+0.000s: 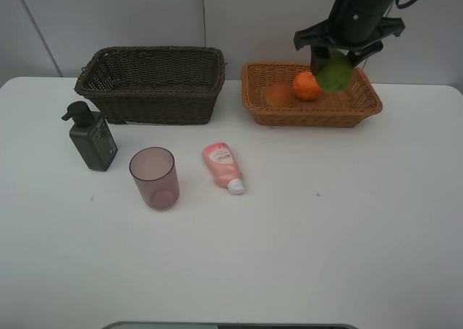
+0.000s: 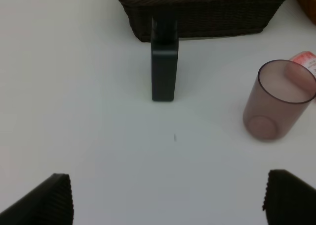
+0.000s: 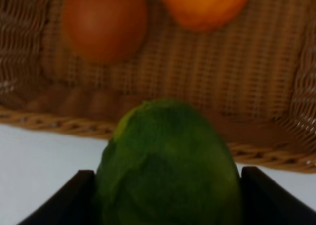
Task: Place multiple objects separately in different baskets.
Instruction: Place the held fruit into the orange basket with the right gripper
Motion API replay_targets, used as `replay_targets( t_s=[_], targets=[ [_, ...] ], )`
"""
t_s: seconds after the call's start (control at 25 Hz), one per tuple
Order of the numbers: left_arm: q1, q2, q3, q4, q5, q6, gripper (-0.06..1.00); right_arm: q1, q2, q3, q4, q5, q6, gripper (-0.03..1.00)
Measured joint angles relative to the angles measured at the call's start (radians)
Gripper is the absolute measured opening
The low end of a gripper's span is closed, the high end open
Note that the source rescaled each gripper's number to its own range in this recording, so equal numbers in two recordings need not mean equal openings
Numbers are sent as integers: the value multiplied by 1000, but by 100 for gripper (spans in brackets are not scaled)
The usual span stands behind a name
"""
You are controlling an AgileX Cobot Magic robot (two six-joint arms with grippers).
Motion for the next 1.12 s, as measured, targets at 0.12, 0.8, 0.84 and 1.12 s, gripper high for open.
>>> replay_targets(
  t_s=[0.12, 0.8, 0.84, 1.12],
  targets=[
    [0, 0, 0, 0, 0, 0, 99, -43, 31, -6, -5, -79, 0, 1],
    [0, 0, 0, 0, 0, 0, 99, -105, 193, -2, -9, -324, 1, 1],
    [0, 0, 0, 0, 0, 0, 99, -105, 195, -2, -9, -329, 1, 1],
    [0, 0, 0, 0, 0, 0, 99, -105, 196, -2, -12, -327, 1, 57]
  ],
)
